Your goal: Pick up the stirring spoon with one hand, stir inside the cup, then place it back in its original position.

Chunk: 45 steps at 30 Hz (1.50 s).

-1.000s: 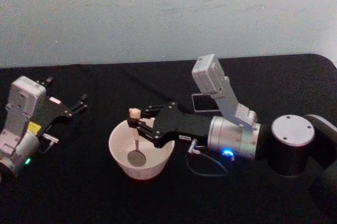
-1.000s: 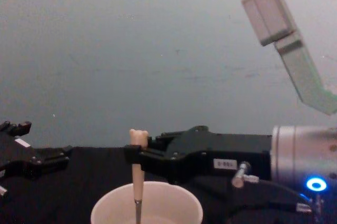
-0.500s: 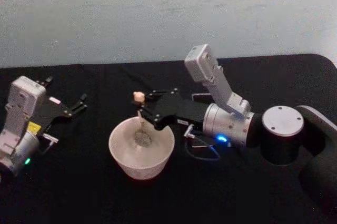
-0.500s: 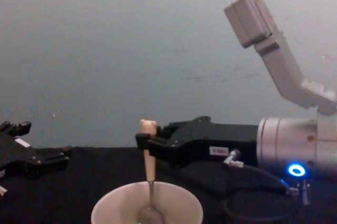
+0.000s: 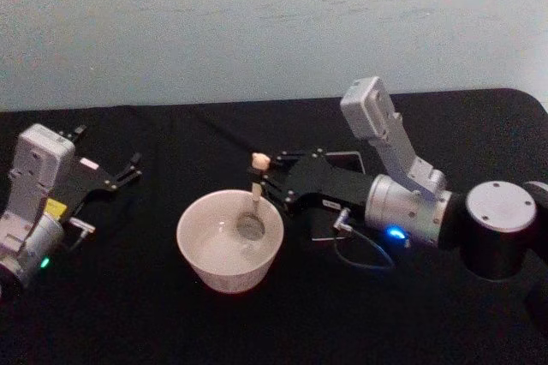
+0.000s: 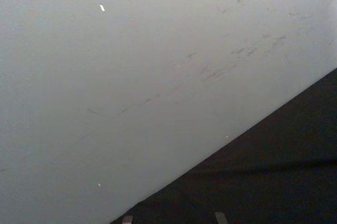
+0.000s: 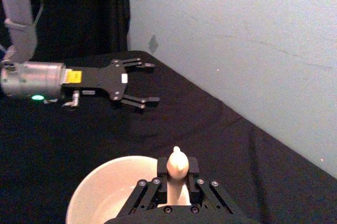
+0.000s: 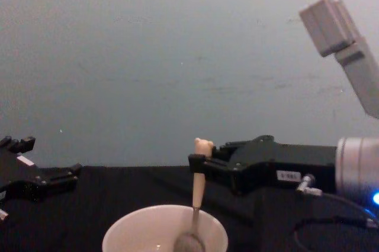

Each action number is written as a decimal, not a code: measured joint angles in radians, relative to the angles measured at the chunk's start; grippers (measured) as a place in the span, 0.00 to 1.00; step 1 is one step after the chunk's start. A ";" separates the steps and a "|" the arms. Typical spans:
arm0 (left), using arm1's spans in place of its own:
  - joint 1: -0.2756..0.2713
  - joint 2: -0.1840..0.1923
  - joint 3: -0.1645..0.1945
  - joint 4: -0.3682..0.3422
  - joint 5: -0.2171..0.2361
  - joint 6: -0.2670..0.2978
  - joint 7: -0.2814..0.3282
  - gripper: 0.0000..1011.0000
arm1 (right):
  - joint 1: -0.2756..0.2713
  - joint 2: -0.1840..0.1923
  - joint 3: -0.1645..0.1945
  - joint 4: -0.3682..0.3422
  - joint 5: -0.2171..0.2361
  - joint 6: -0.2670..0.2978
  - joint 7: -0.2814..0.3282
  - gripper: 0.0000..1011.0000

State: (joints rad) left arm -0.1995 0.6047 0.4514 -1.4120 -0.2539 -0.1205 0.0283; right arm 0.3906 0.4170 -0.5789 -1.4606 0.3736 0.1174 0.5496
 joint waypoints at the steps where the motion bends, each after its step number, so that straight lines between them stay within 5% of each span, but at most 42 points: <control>1: 0.000 0.000 0.000 0.000 0.000 0.000 0.000 0.99 | -0.005 0.005 0.002 -0.008 0.003 0.001 0.003 0.21; 19: 0.000 0.000 0.000 0.000 0.000 0.000 0.000 0.99 | -0.067 0.061 -0.020 -0.117 0.056 0.017 0.054 0.21; 32: 0.000 0.000 0.000 0.000 0.000 0.000 0.000 0.99 | -0.016 -0.001 -0.055 -0.068 0.064 0.030 0.030 0.21; 45: 0.000 0.000 0.000 0.000 0.000 0.000 0.000 0.99 | 0.048 -0.074 -0.052 0.049 0.005 -0.003 -0.033 0.21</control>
State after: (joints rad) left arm -0.1995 0.6047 0.4514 -1.4120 -0.2539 -0.1205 0.0283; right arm 0.4389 0.3431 -0.6314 -1.4120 0.3791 0.1144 0.5167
